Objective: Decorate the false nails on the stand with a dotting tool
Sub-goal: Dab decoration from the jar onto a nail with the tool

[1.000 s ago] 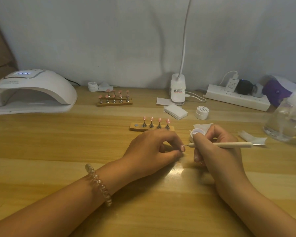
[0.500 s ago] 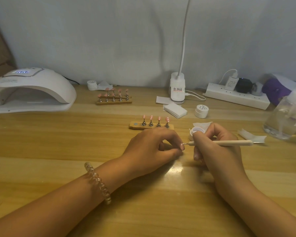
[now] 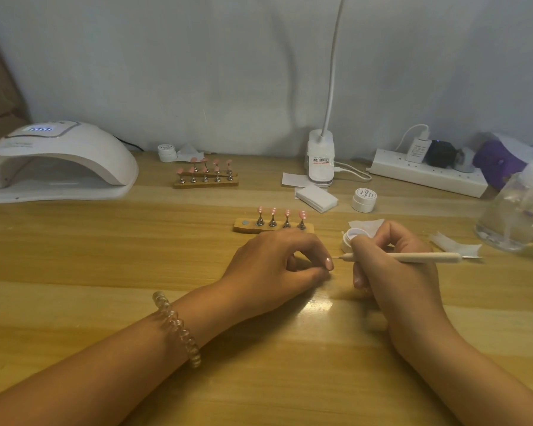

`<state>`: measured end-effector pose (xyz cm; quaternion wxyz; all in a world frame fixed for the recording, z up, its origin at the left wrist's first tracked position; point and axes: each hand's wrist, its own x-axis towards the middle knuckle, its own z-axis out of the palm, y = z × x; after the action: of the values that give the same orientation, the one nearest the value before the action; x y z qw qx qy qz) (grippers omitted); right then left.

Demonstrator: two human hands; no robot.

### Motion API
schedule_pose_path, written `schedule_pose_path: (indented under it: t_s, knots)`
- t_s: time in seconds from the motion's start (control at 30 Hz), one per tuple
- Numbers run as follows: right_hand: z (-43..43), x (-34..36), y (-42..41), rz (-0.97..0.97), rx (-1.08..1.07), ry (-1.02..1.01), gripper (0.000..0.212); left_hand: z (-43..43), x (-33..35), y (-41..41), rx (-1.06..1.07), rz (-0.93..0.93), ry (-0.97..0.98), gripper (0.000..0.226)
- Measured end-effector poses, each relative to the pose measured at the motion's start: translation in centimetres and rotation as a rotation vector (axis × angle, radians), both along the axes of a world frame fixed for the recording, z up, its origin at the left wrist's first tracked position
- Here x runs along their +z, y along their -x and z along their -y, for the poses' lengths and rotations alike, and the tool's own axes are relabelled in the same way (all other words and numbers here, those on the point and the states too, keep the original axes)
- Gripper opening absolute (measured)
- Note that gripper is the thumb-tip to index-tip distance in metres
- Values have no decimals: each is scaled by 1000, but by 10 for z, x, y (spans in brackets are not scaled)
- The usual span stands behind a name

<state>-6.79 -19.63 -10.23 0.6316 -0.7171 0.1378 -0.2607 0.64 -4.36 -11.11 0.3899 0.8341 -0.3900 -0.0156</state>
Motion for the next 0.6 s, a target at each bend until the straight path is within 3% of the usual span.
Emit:
schedule_pose_path:
  t_s: [0.13, 0.6]
  knots:
    - [5, -1, -1, 40, -74, -89, 27, -1, 0, 1, 2, -10, -3, 9]
    - [31, -1, -15, -79, -141, 16, 20, -1, -1, 0, 4, -1, 5, 7]
